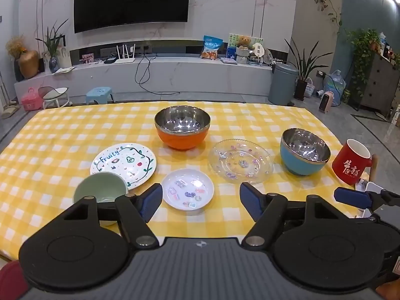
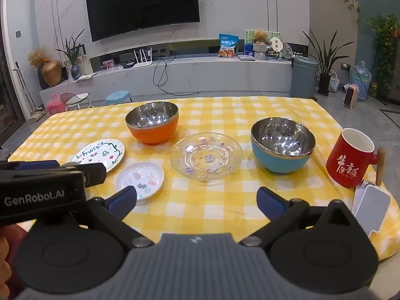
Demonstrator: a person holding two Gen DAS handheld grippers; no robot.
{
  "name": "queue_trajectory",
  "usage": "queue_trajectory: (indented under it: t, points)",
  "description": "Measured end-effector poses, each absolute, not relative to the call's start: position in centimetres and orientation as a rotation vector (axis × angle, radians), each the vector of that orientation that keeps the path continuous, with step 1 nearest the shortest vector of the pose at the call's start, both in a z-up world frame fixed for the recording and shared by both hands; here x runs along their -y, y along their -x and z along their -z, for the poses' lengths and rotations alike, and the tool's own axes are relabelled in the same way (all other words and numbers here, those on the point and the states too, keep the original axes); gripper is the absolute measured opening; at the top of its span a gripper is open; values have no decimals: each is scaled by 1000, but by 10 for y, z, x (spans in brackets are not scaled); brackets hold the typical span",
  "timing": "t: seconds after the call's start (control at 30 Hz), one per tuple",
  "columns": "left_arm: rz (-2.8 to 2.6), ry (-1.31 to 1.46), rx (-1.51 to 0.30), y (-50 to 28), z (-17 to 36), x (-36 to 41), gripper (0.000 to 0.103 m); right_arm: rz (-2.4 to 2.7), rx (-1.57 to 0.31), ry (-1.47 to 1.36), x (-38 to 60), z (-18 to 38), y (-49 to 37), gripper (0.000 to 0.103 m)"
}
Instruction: Organize plates and bowls
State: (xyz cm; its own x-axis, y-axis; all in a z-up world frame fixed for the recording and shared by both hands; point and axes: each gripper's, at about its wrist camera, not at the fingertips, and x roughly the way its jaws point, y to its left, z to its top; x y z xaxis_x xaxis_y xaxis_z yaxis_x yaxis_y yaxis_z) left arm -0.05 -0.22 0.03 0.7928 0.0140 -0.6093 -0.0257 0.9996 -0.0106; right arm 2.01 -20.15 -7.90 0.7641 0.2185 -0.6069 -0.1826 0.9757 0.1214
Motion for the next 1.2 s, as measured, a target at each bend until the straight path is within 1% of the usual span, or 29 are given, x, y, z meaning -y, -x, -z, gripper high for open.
queue_trajectory:
  t: [0.13, 1.2]
  points:
    - [-7, 65, -660, 2, -2, 1, 83, -216, -697, -49, 198, 80, -23, 100]
    - [-4, 41, -672, 0, -2, -1, 85, -190, -692, -48, 201, 82, -21, 100]
